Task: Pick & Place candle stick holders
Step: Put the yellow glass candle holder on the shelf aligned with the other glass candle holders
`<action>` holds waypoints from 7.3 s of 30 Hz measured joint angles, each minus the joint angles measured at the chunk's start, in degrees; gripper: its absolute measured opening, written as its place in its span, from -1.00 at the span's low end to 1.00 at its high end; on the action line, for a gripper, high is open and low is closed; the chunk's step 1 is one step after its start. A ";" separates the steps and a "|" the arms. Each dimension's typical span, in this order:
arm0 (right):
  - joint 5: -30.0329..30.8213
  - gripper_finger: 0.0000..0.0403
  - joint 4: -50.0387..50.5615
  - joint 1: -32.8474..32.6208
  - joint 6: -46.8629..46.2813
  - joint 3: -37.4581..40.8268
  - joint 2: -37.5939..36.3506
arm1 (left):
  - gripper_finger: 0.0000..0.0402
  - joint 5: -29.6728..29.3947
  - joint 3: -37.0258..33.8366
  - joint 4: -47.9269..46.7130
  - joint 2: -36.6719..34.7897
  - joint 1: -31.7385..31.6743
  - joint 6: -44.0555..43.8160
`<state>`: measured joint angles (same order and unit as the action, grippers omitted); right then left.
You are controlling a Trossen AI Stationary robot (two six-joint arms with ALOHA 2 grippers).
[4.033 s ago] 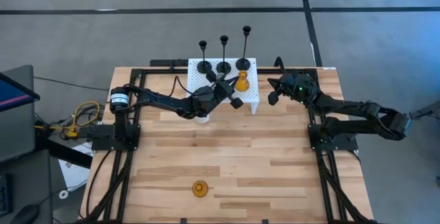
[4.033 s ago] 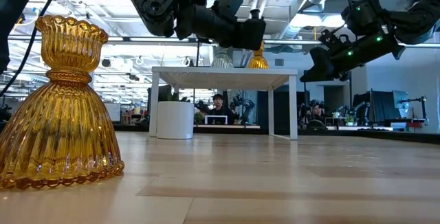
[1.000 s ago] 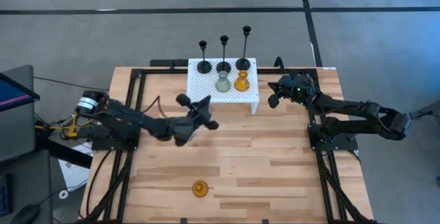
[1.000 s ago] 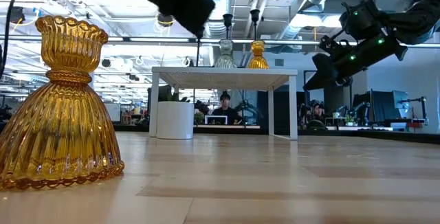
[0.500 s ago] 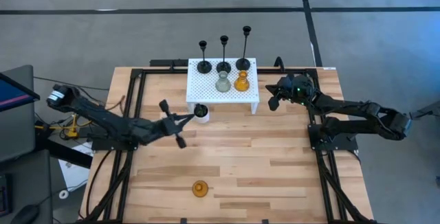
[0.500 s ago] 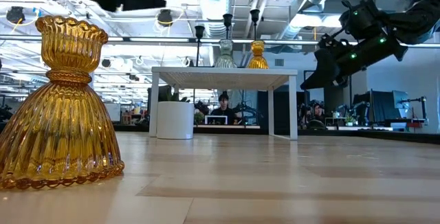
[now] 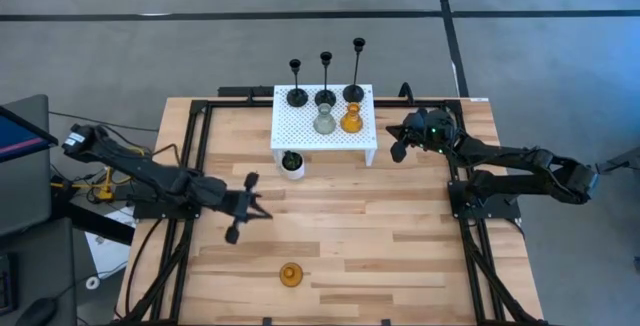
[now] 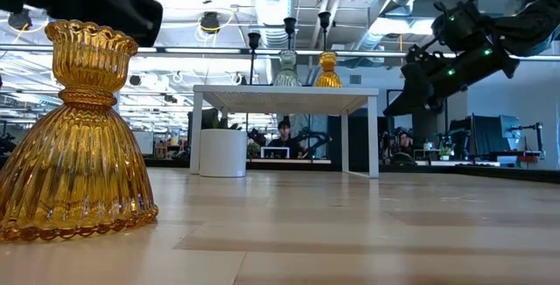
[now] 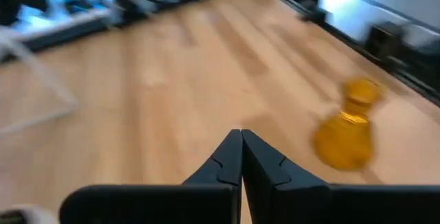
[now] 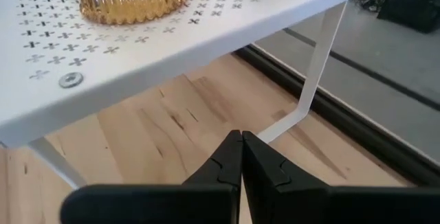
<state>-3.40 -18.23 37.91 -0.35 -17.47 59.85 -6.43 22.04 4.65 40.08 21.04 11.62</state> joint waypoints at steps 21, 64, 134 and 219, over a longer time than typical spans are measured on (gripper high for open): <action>0.21 -1.00 2.95 0.00 -2.67 0.00 0.09 | -0.99 14.26 -21.00 34.79 7.85 0.02 -2.56; 0.42 -1.00 4.67 0.02 -2.70 0.00 0.14 | -0.02 9.47 -20.91 44.65 21.54 0.00 -4.46; 0.46 -1.00 8.97 0.04 -4.11 0.00 0.14 | 0.35 27.22 7.42 52.45 56.43 2.72 -2.91; 0.46 -1.00 10.53 0.07 -3.75 0.00 0.14 | -0.30 -22.88 12.28 26.59 14.65 -22.81 2.92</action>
<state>-2.94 -7.70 37.98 -4.10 -17.47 59.99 -29.31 34.32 31.24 54.73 -1.78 14.54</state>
